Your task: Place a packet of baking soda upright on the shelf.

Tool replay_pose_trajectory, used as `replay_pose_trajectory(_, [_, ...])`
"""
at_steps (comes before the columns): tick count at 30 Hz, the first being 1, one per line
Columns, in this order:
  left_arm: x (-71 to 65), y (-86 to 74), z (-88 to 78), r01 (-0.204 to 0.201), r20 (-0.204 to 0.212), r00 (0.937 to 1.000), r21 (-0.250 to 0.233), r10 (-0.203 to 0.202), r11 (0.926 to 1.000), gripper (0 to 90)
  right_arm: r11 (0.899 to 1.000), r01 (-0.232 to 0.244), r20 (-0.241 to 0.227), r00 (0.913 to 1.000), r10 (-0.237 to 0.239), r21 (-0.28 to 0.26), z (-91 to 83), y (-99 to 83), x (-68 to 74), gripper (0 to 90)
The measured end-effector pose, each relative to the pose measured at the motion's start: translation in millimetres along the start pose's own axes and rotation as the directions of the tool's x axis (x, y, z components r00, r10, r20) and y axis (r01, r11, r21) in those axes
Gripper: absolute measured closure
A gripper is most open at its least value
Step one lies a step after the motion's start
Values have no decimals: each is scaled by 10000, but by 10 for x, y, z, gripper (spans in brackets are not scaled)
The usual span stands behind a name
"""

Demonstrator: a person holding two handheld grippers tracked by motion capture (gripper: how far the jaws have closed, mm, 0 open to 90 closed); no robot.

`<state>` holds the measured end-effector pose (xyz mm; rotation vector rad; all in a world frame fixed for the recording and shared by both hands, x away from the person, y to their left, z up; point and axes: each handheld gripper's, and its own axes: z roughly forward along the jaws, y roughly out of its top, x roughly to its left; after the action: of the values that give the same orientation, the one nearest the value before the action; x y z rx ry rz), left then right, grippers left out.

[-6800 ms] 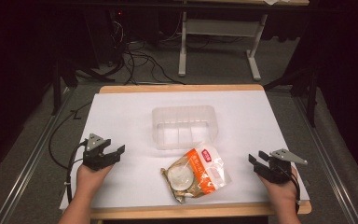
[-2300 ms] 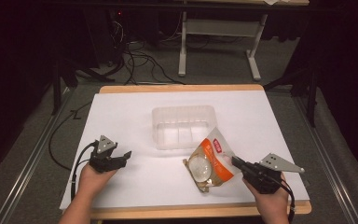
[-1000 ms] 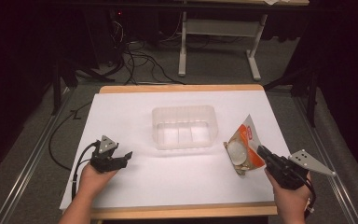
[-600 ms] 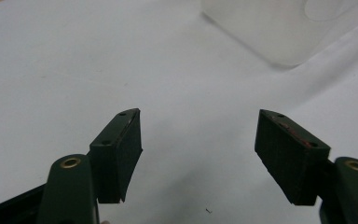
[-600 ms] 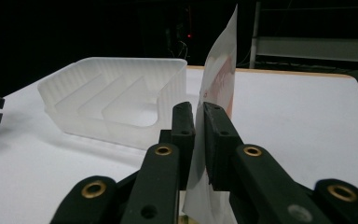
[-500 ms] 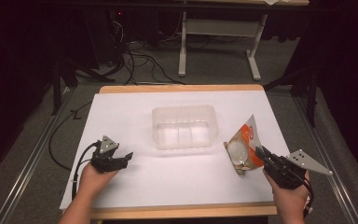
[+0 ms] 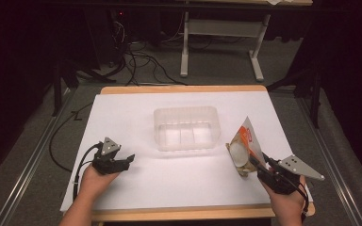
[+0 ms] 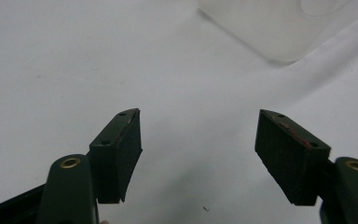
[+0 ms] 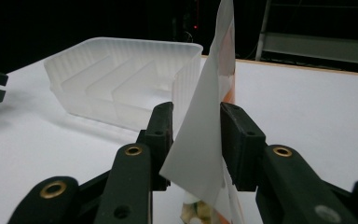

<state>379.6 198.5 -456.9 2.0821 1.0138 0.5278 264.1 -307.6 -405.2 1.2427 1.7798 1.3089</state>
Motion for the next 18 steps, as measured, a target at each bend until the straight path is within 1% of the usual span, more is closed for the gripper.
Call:
replay_pose_trajectory(5, [-9, -1, 7, -26, 31, 10000, 26, 26, 10000, 319, 9999, 83, 177, 9998, -86, 141, 36, -39, 6, 664])
replay_pose_trajectory(6, [-12, -1, 11, -56, 23, 10000, 56, 56, 10000, 320, 9998, 132, 295, 9995, -137, 178, 60, -54, 4, 686])
replay_pose_trajectory(8, [-12, -1, 13, -76, 23, 10000, 84, 76, 9999, 320, 9997, 181, 374, 9991, -187, 171, 70, -59, 2, 700])
replay_pose_trajectory(9, [-14, -2, 15, -94, 27, 10000, 99, 94, 9999, 319, 9997, 174, 514, 9985, -182, 148, 79, -61, -1, 714])
replay_pose_trajectory(11, [-18, -1, 18, -109, 29, 9999, 120, 108, 9999, 319, 10000, 55, 679, 9977, -57, 28, 96, -62, -11, 749])
replay_pose_trajectory(12, [-19, 0, 21, -140, 20, 9999, 131, 140, 9998, 319, 10000, -72, 654, 9978, 73, -20, 109, -64, -22, 771])
replay_pose_trajectory(13, [-19, 0, 21, -140, 20, 9999, 131, 140, 9998, 319, 10000, -72, 654, 9978, 73, -20, 109, -64, -22, 771])
replay_pose_trajectory(15, [-19, 0, 24, -148, 19, 9999, 136, 148, 9998, 319, 10000, -82, 805, 9967, 83, -25, 115, -64, -25, 821])
replay_pose_trajectory(16, [-19, 0, 25, -147, 21, 9999, 142, 147, 9998, 319, 9997, -240, 879, 9958, 246, -79, 116, -59, -30, 833])
replay_pose_trajectory(17, [-19, -1, 27, -149, 19, 9999, 148, 149, 9998, 319, 9997, -240, 879, 9958, 246, -79, 116, -59, -30, 833])
replay_pose_trajectory(18, [-20, -1, 28, -146, 30, 9999, 146, 146, 9998, 319, 9994, -333, 939, 9950, 343, -124, 114, -58, -39, 854])
